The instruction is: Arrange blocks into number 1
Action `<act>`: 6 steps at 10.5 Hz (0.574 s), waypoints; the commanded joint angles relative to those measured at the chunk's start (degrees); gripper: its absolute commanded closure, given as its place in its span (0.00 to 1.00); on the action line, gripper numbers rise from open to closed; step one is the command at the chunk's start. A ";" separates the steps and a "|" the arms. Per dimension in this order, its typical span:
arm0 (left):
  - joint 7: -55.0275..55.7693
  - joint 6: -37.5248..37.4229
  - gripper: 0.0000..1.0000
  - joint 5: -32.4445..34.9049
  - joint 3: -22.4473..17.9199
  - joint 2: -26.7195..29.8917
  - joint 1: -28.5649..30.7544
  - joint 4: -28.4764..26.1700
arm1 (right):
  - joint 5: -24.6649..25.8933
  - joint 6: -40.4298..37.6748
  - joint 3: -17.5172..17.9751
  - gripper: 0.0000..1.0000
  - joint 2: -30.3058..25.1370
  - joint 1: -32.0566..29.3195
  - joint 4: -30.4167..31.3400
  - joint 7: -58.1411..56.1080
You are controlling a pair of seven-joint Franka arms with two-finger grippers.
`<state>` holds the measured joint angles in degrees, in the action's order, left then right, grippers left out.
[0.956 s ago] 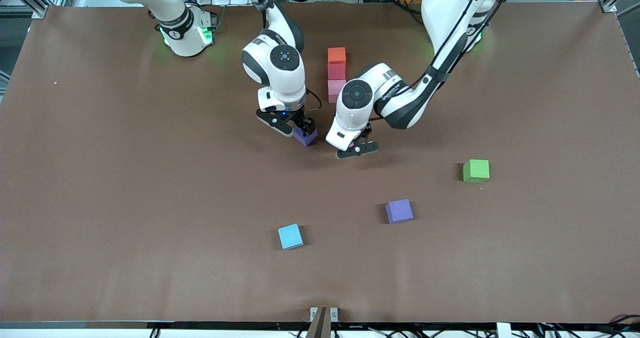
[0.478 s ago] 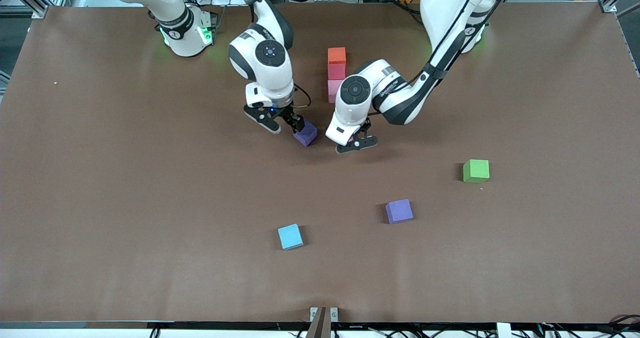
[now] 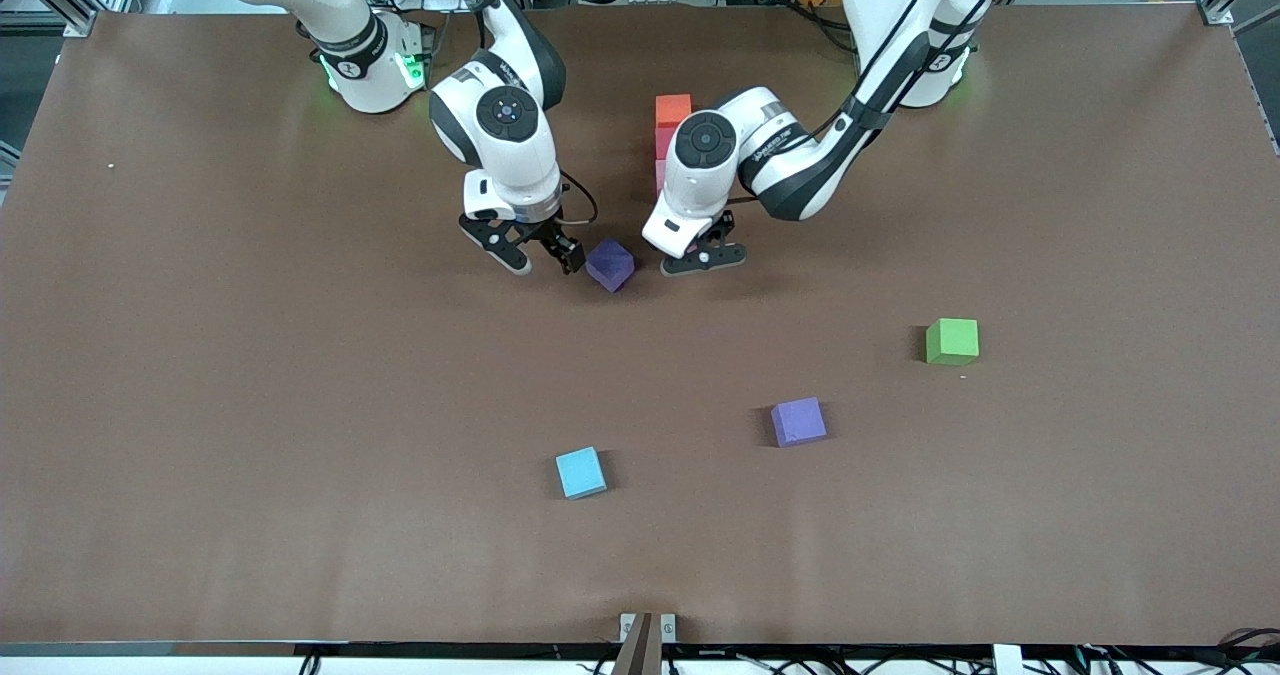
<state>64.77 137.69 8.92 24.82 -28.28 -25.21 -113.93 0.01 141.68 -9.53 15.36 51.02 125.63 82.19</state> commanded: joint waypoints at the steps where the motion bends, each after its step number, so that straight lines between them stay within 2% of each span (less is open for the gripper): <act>1: 1.32 1.26 1.00 2.40 1.11 1.57 0.87 -2.00 | 0.34 0.09 0.65 0.03 -3.58 -1.79 2.51 1.13; 4: 1.32 2.93 1.00 5.83 1.20 1.13 0.25 -2.78 | 0.25 2.54 0.47 0.02 -3.76 -2.24 2.95 2.09; 6: 1.41 3.72 1.00 5.84 2.42 1.13 0.17 -3.40 | 0.25 3.08 0.39 0.02 -3.85 -2.41 3.48 2.10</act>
<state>64.78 140.22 12.96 25.92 -28.26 -25.36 -115.72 0.00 143.96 -9.60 13.68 49.34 126.96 83.12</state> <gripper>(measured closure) 0.445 0.018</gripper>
